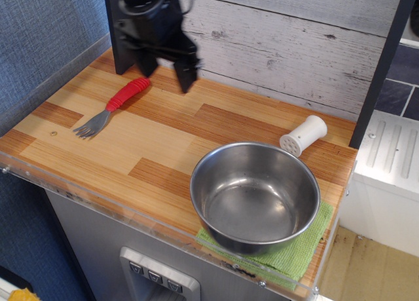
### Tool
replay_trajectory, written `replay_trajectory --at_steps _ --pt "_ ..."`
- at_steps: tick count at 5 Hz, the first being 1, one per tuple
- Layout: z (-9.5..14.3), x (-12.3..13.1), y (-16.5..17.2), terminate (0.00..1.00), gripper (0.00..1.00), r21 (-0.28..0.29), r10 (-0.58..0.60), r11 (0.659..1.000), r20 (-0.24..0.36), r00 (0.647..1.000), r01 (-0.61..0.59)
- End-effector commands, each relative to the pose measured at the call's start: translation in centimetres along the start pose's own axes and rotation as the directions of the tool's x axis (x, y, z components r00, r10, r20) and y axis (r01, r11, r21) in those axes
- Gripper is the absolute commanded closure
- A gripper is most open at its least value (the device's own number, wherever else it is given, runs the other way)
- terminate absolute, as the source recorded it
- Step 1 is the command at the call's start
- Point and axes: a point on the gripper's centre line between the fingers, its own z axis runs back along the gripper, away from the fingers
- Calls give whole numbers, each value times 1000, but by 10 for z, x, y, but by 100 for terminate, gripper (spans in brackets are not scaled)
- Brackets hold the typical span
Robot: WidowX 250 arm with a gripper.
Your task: Puts the form next to the salt shaker behind the pot
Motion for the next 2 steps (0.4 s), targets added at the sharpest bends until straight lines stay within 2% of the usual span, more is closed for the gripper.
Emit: replay_trajectory --at_steps 1,2 --pt "2 -9 41 0 0 130 43 991 -15 999 -41" --pt "-8 -12 58 0 0 156 83 985 -29 996 -78"
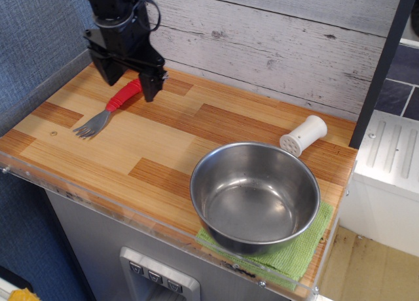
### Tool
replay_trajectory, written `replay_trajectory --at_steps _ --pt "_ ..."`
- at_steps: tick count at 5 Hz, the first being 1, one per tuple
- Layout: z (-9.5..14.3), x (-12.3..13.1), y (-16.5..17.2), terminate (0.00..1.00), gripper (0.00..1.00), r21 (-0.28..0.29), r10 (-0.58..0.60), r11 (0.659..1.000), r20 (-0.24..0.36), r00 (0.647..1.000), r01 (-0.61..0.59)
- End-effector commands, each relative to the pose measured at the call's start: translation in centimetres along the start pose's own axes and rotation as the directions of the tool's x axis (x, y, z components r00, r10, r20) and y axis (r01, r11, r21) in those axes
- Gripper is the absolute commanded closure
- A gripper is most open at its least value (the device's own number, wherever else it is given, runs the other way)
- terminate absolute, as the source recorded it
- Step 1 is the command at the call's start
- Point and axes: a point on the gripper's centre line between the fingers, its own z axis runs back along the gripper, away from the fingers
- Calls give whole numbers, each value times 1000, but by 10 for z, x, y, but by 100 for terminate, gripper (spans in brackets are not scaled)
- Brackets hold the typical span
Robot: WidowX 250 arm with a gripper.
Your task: Puts the form next to the salt shaker behind the pot
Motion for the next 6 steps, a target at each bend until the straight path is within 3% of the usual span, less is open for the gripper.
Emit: replay_trajectory --at_steps 1,5,6 --pt "-6 5 35 0 0 62 72 995 7 997 -73" --pt "-41 -4 36 0 0 10 103 995 -51 993 -103" --pt "-41 1 27 0 100 20 100 995 -51 994 -99"
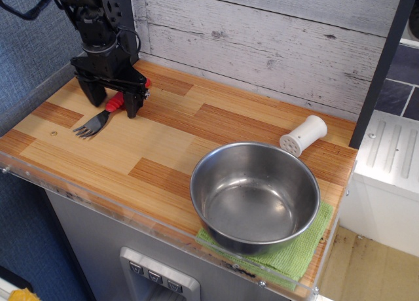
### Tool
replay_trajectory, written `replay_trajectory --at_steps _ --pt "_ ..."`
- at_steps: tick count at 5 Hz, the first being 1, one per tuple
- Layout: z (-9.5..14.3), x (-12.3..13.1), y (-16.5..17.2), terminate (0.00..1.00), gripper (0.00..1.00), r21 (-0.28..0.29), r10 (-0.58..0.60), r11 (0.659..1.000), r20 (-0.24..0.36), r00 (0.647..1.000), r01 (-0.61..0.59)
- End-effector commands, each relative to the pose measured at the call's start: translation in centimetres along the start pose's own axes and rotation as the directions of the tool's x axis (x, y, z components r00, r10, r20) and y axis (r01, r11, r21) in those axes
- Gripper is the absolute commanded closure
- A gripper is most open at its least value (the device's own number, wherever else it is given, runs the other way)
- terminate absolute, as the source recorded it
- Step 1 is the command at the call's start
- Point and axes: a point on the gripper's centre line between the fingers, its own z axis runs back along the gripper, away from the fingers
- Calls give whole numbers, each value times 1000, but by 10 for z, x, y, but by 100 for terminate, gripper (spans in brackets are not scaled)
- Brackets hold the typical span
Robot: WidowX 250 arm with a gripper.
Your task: Puts the form next to the salt shaker behind the pot
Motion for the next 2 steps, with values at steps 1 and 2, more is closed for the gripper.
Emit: replay_trajectory --at_steps 1,2 --pt "17 7 -12 0 100 24 -5 1000 40 999 4" --pt "23 8 -20 0 100 24 -12 1000 50 999 11"
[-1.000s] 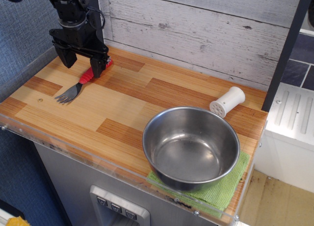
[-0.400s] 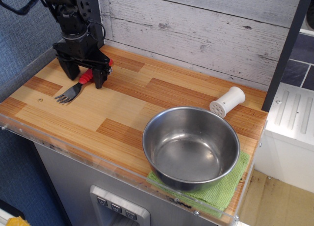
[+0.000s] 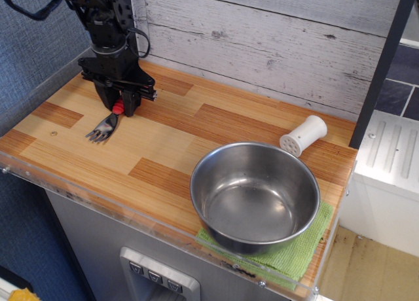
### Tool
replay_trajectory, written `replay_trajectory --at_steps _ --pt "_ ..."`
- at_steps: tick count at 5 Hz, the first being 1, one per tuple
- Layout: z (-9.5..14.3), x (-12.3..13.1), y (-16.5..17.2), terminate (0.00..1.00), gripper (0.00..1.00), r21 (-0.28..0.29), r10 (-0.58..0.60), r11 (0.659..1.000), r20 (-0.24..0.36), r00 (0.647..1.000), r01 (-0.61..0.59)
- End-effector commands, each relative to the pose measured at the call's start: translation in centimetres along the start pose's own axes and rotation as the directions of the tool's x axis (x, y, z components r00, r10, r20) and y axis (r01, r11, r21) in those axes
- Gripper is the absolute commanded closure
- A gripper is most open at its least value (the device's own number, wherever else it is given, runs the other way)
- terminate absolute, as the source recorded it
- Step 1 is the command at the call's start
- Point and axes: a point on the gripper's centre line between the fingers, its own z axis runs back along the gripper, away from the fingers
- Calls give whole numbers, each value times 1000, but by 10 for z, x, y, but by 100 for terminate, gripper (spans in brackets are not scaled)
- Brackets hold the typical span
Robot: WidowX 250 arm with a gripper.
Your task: Puts the form next to the salt shaker behind the pot
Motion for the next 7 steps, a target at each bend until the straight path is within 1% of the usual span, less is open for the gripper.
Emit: replay_trajectory --at_steps 1,2,3,4,5,6,7 --pt "27 5 -11 0 100 2 -34 999 56 998 34" --pt "31 4 -11 0 100 -16 -44 999 71 997 45" --pt "41 6 -14 0 100 -19 -50 998 92 995 52" --pt "60 16 -33 0 100 -40 -67 996 156 985 74" --pt "76 19 -59 0 100 -67 -109 990 206 973 125" --pt "83 15 -88 0 100 -95 -169 976 217 961 193" --pt "83 11 -113 0 100 -117 -218 962 217 951 247"
